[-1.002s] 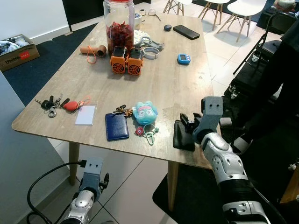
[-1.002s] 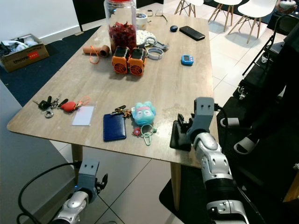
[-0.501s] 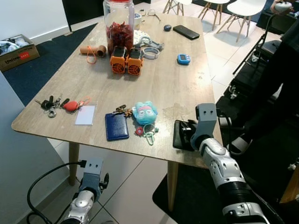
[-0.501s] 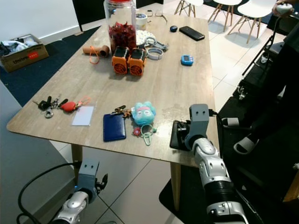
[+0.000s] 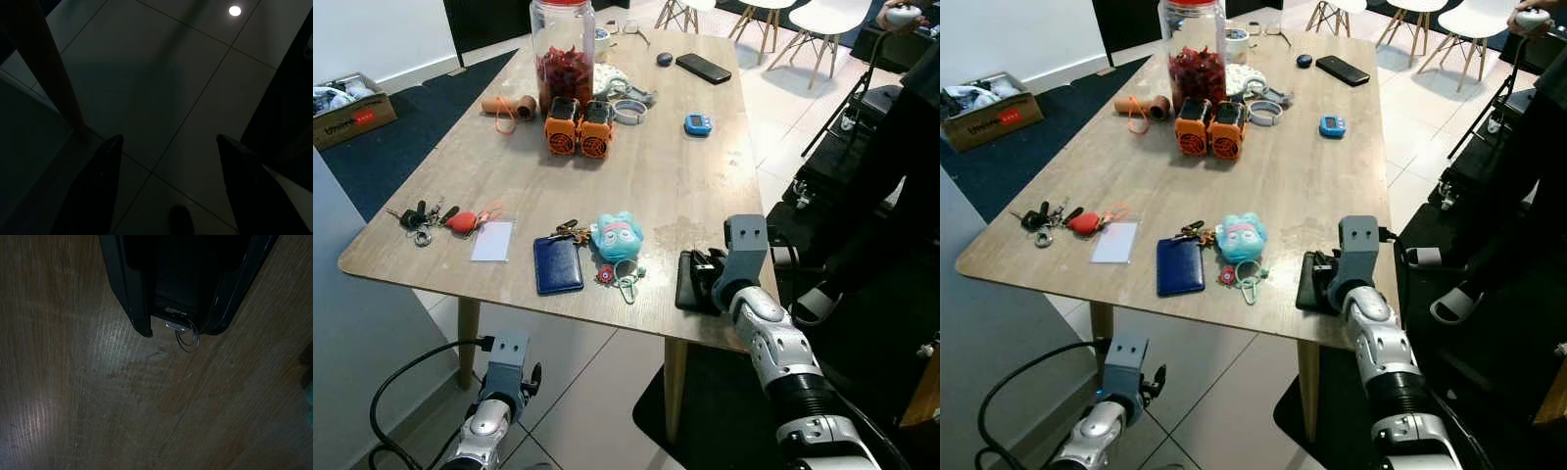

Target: Hang keys on a hook

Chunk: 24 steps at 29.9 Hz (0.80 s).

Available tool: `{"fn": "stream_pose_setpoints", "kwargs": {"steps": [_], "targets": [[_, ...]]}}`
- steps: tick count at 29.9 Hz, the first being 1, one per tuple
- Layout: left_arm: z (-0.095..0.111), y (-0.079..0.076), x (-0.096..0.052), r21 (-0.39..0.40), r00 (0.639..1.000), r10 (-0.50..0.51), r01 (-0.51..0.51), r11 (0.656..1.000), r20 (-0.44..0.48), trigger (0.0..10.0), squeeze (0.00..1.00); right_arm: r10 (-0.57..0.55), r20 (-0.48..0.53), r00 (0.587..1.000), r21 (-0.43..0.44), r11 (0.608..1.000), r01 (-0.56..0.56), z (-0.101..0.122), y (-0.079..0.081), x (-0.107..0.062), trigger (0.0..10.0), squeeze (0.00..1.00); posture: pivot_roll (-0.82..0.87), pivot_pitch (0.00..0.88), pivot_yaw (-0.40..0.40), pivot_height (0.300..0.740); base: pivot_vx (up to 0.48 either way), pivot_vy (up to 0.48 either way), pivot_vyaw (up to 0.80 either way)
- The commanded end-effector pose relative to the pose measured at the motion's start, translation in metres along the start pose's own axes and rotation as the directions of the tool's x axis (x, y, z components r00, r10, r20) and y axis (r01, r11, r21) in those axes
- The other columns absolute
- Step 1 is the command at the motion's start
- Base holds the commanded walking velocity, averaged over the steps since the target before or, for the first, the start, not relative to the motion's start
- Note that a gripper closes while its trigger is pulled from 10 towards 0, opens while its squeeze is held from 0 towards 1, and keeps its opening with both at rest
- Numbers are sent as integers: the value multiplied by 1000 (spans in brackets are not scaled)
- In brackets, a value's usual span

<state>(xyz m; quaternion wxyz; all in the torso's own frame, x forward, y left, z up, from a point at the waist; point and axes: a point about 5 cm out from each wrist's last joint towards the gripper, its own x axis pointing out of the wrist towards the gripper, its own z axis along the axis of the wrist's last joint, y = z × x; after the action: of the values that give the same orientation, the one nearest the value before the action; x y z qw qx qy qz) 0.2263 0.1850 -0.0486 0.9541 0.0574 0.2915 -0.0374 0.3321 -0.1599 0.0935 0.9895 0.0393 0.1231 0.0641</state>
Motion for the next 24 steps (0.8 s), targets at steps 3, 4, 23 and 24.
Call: {"fn": "stream_pose_setpoints", "kwargs": {"steps": [3, 4, 23, 24], "targets": [[-4, 2, -2, 0, 1000, 3, -3, 1000, -18, 10000, 0, -21, -25, 999, 13, 1000, 22, -7, -5, 0, 2549, 0, 92, 67, -56, 740, 0, 0, 0], [-4, 2, -2, 0, 1000, 4, -4, 1000, -18, 10000, 0, -21, -24, 999, 13, 1000, 21, -7, -5, 0, 1647, 0, 93, 64, -57, 740, 0, 0, 0], [-5, 2, -2, 5, 1000, 0, 0, 1000, -17, 10000, 0, -96, 66, 993, 11, 995, 96, 12, -25, -2, 0, 0, 95, 55, -52, 740, 0, 0, 0], [-4, 2, -2, 5, 1000, 1, -1, 1000, -16, 10000, 0, -152, 111, 982, 30, 988, 149, 24, -38, -4, 0, 0, 97, 57, -52, 740, 0, 0, 0]]}}
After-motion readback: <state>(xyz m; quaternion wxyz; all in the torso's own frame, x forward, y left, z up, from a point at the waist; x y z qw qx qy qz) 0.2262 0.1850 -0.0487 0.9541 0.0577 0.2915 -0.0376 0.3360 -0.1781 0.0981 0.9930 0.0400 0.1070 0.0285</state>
